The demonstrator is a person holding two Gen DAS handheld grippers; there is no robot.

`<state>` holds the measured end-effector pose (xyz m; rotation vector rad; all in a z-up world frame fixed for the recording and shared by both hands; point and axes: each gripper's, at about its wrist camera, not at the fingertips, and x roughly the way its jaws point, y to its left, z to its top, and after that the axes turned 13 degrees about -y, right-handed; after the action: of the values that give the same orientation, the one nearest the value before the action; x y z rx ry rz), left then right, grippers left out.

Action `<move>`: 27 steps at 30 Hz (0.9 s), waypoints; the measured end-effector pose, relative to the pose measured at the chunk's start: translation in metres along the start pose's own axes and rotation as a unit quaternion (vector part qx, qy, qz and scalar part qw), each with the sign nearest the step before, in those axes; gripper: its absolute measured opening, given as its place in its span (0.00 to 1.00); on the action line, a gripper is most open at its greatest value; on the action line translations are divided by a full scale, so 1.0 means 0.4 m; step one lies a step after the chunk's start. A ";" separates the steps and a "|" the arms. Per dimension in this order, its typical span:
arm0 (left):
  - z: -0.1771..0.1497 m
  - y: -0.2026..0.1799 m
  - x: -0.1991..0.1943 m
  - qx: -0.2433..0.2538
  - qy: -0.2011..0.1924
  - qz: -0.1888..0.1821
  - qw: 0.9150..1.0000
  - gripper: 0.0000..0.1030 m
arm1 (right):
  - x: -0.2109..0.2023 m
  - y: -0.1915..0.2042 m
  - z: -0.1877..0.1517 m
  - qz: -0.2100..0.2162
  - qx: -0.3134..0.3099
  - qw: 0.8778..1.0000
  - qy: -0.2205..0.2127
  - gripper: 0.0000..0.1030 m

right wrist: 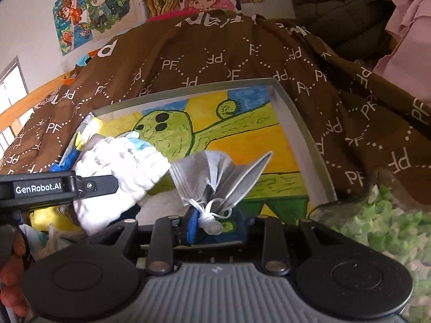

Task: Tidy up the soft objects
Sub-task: 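Open both grippers over the tray and lift them away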

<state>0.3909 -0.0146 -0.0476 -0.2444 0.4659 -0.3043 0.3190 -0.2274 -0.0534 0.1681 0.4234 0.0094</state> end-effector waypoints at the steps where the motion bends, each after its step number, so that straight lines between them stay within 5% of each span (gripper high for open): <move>1: 0.002 -0.003 -0.003 0.002 0.000 0.002 1.000 0.55 | -0.006 0.002 0.004 -0.002 -0.003 1.000 -0.002 0.38; 4: 0.013 -0.007 -0.016 0.000 -0.002 0.014 1.000 0.62 | -0.028 0.004 0.019 -0.002 -0.010 1.000 -0.012 0.53; 16: 0.101 -0.046 -0.170 0.007 -0.087 0.044 0.995 0.80 | -0.189 -0.014 0.126 -0.018 -0.007 0.996 -0.087 0.82; 21: 0.115 -0.067 -0.284 0.023 -0.140 0.060 0.988 0.94 | -0.277 -0.005 0.160 -0.016 -0.014 0.992 -0.128 0.90; 27: 0.120 -0.089 -0.389 0.040 -0.173 0.049 0.983 0.97 | -0.385 0.010 0.176 -0.008 -0.013 0.984 -0.178 1.00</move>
<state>0.2729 0.0132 0.0670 -0.1906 0.1222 -0.1776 0.2076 -0.2414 0.0733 0.1365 0.0666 -0.0315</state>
